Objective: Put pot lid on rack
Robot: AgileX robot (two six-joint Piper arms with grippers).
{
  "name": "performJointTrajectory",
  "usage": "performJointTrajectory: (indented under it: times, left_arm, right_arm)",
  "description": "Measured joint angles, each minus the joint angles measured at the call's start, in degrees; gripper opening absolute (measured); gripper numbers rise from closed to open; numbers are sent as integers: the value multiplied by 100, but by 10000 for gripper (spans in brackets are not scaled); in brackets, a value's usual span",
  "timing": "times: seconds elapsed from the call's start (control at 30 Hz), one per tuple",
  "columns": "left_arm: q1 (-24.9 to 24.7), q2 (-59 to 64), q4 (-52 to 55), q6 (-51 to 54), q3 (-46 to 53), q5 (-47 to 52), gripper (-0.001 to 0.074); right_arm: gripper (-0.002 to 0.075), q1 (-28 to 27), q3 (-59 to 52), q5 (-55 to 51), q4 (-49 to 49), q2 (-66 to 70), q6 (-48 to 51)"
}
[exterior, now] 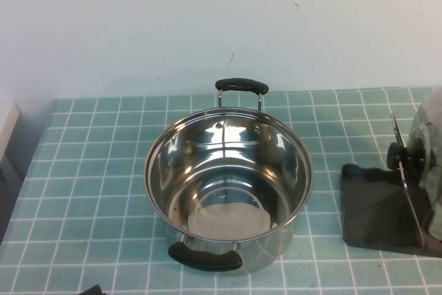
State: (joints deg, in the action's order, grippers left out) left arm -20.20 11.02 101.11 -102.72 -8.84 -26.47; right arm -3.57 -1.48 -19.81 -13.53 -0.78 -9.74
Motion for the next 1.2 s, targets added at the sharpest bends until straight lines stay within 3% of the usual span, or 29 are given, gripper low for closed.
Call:
performJointTrajectory:
  times: [0.33,0.4,0.43,0.5,0.63,0.7,0.77,0.97,1.2]
  left_arm:
    - [0,0,-76,10,10,199,-1]
    - [0,0,-706,186,24,646,-1]
    - [0,0,-1527,514,23,978,-1]
    - [0,-10,-3189,1771,23,1623,-1]
    - [0,-208,-7167,5719,23,3026,-1]
    - [61,-392,-8380,7418,51,3846,-1]
    - [215,-700,-8975,8118,135,4453,-1]
    - [1171,-1164,-8857,7686,501,4816,-1]
    - [2065,-1175,-8991,7571,998,3759,-1]
  right_arm:
    - [-1,0,0,0,0,0,0]
    - [-1,0,0,0,0,0,0]
    - [-1,0,0,-10,0,0,0]
    - [-1,0,0,-8,0,0,0]
    - [-1,0,0,-8,0,0,0]
    - [-1,0,0,-8,0,0,0]
    - [-1,0,0,-8,0,0,0]
    - [-1,0,0,-8,0,0,0]
    - [-1,0,0,-8,8,0,0]
